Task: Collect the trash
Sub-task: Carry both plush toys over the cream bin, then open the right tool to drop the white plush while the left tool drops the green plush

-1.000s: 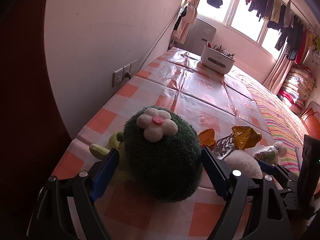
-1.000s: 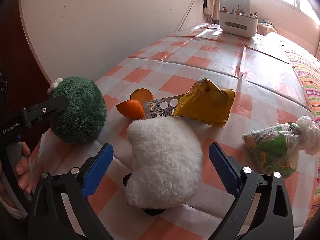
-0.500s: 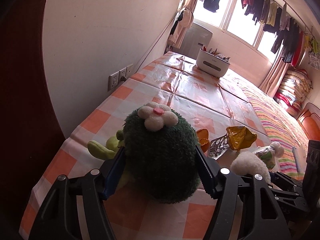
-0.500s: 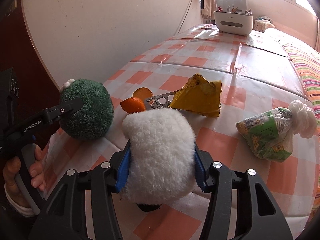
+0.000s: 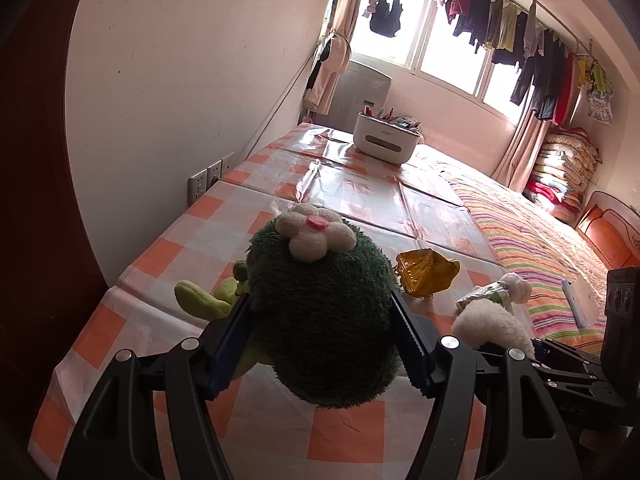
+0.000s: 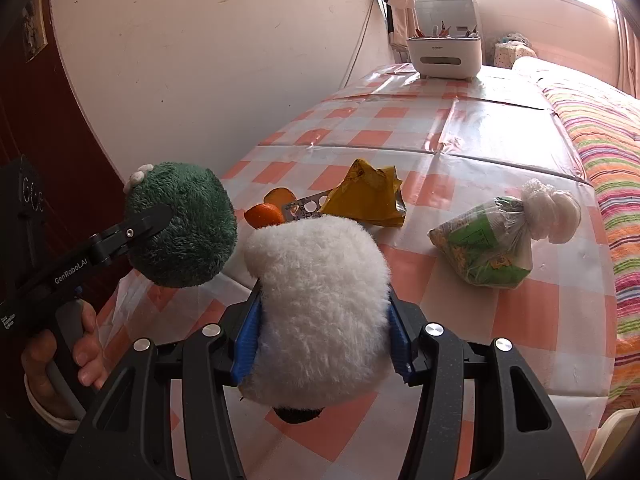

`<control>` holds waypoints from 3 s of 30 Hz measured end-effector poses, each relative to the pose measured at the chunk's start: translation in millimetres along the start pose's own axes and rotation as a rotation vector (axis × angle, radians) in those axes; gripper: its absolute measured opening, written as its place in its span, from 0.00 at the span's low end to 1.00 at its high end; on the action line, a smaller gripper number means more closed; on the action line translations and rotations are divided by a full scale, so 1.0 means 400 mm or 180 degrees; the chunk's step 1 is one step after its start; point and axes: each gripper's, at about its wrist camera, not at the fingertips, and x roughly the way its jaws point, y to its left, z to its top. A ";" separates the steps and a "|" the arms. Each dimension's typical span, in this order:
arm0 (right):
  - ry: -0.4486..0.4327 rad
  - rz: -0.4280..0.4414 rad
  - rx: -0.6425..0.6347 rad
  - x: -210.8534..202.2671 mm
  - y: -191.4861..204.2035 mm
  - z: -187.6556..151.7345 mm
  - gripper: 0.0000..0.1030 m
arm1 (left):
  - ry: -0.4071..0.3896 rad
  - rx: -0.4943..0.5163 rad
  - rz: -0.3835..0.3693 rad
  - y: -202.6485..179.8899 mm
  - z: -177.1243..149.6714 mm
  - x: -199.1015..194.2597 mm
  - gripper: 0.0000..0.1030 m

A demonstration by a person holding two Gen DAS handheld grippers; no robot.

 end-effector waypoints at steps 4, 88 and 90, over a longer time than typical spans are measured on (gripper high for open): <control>-0.0030 -0.0029 0.0039 -0.023 -0.021 -0.005 0.50 | -0.0020 0.0043 -0.0106 -0.037 -0.003 -0.006 0.63; -0.1284 -0.1175 0.1621 -0.628 -0.492 -0.382 0.69 | 0.0581 0.1263 -0.1704 -0.727 -0.283 -0.029 0.64; -0.1342 -0.1181 0.1652 -0.637 -0.496 -0.385 0.70 | 0.0593 0.1276 -0.1724 -0.735 -0.288 -0.029 0.64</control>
